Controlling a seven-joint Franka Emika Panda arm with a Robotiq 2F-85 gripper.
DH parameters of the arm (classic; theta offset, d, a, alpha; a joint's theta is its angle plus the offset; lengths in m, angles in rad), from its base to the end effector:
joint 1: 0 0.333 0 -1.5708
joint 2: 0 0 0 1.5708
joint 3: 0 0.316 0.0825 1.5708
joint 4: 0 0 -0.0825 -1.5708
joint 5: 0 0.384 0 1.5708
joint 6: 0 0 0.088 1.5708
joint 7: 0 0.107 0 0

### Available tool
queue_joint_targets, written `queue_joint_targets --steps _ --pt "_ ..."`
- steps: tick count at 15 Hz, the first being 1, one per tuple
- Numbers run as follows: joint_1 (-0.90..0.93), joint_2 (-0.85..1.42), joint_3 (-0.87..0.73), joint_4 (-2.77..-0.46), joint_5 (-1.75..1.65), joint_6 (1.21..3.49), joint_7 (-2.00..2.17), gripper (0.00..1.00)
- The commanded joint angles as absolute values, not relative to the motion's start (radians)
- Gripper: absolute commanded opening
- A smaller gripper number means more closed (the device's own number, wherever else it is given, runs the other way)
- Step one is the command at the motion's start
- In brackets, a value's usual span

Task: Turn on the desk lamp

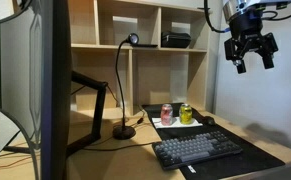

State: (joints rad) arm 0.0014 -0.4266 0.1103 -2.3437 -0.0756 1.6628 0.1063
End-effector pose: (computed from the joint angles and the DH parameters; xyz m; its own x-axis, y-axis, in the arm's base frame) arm 0.3903 0.0390 0.4759 0.9706 -0.0113 -0.2403 0.0238 -0.9895 0.1426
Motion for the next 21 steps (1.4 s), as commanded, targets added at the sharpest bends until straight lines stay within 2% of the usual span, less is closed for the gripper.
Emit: queue_joint_targets --steps 1,5,10,12,13,18,21 --pt "0.016 -0.425 0.098 -2.342 -0.080 1.661 0.111 1.00" --pt "0.058 -0.334 0.144 -2.321 -0.033 1.724 0.145 1.00" --pt "0.123 -0.119 0.221 -2.174 0.129 1.941 0.370 1.00" --pt "0.140 -0.054 0.224 -2.099 0.122 1.946 0.380 1.00" --pt "0.144 -0.132 0.218 -2.184 0.109 1.946 0.379 1.00" --pt "0.158 -0.033 0.221 -2.112 0.083 1.953 0.393 1.00" --pt "0.168 0.083 0.223 -2.072 0.140 2.135 0.551 1.00"
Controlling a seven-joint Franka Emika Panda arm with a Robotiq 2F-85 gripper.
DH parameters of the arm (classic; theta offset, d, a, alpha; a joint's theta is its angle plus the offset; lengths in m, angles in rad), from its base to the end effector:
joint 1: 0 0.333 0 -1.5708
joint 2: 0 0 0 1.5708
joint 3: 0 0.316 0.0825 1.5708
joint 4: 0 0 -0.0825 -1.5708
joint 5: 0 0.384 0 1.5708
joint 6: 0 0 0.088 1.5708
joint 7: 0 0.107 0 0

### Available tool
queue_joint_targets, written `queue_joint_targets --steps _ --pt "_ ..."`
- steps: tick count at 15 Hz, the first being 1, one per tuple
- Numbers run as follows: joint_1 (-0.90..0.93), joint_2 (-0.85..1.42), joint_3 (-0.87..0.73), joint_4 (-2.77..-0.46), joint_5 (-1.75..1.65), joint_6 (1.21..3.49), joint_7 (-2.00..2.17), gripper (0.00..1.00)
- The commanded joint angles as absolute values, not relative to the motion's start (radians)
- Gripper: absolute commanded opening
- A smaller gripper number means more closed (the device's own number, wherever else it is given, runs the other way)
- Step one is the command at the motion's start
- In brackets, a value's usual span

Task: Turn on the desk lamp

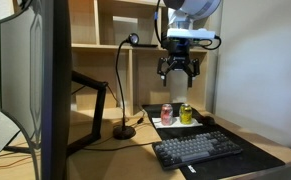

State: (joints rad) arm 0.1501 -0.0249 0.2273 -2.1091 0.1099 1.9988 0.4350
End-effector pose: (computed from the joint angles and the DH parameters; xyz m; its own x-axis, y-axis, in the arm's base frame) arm 0.4886 0.2013 0.4200 0.9876 -0.1043 -0.1176 -0.1102 -0.9929 -0.0445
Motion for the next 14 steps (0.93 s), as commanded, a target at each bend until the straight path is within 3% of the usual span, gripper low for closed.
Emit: queue_joint_targets --steps 1,4,12,14 --pt "0.175 0.122 0.220 -2.057 0.117 2.213 0.605 1.00" --pt "0.208 0.250 0.187 -1.995 0.031 2.433 0.773 1.00" --pt "0.246 0.305 0.139 -1.952 -0.019 2.414 0.855 1.00" --pt "0.271 0.375 0.118 -1.916 -0.059 2.496 0.917 1.00"
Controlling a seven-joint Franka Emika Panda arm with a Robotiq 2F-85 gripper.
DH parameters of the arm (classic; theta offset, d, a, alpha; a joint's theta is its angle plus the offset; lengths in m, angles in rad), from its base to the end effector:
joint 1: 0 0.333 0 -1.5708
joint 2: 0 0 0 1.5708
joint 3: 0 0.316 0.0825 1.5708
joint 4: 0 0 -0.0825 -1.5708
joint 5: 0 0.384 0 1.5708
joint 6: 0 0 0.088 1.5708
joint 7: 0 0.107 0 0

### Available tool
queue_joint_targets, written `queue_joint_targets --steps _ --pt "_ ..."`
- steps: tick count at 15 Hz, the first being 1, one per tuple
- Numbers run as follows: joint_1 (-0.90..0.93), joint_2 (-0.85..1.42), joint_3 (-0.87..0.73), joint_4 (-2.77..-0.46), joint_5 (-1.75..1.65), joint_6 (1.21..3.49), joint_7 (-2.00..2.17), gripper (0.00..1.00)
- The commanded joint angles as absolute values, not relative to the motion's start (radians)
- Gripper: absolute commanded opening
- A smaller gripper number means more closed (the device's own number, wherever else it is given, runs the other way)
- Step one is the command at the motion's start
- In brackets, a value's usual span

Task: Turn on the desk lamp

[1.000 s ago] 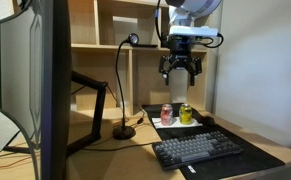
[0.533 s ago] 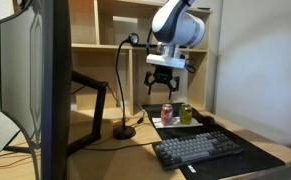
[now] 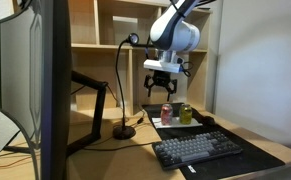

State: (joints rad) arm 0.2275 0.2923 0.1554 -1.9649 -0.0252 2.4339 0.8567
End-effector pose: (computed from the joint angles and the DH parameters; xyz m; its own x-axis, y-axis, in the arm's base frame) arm 0.5813 0.2291 0.3445 0.8853 -0.4544 0.0986 -0.4379 -0.8861 -0.1521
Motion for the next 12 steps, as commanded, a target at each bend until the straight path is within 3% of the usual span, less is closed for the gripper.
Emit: queue_joint_targets --steps 1,5,7,8,12 --pt "0.268 0.410 0.119 -1.894 -0.024 2.566 0.934 1.00" --pt "0.231 0.563 0.169 -1.762 0.167 2.777 0.858 1.00" --pt "0.182 0.618 0.234 -1.680 0.293 2.737 0.775 1.00" --pt "0.252 0.552 0.152 -1.774 0.240 2.759 0.822 1.00" --pt "0.224 0.609 0.186 -1.694 0.298 2.755 0.782 1.00"
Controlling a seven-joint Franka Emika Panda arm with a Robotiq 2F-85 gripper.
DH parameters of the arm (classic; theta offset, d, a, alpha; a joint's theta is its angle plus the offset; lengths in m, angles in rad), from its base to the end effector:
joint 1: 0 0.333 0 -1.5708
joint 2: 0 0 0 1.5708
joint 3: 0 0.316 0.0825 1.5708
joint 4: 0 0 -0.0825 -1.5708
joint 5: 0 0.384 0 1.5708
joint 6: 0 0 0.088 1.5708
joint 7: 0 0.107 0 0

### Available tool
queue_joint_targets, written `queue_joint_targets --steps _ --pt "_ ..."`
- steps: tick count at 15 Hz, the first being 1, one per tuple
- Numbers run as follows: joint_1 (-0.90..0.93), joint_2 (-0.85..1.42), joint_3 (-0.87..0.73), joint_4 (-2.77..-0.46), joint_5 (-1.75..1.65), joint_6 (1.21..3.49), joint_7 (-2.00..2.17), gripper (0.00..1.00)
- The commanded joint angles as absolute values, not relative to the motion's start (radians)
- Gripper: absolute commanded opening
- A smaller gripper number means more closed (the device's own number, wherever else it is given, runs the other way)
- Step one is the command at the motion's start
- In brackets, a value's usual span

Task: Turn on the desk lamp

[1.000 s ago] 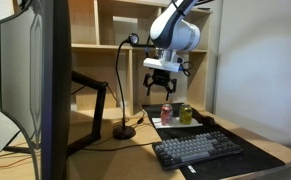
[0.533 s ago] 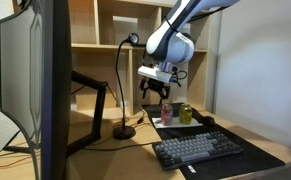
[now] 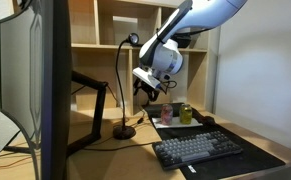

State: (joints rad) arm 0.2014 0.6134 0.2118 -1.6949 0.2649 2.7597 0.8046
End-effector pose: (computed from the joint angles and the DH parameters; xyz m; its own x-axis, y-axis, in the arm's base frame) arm 0.6669 0.2561 0.2943 0.7681 -0.6387 0.0457 -0.5375 -0.6820 -0.4960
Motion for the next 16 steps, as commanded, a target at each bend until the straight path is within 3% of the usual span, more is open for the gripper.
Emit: queue_joint_targets --steps 1,5,10,14,16 --pt "0.223 0.609 0.187 -1.692 0.298 2.754 0.782 1.00" --pt "0.189 0.714 0.262 -1.622 0.336 2.813 0.582 1.00" --pt "0.346 0.864 0.061 -1.471 0.168 2.788 0.586 1.00" --pt "0.418 0.979 -0.019 -1.316 0.155 2.820 0.660 1.00" --pt "0.397 0.939 0.008 -1.378 0.171 2.807 0.631 1.00"
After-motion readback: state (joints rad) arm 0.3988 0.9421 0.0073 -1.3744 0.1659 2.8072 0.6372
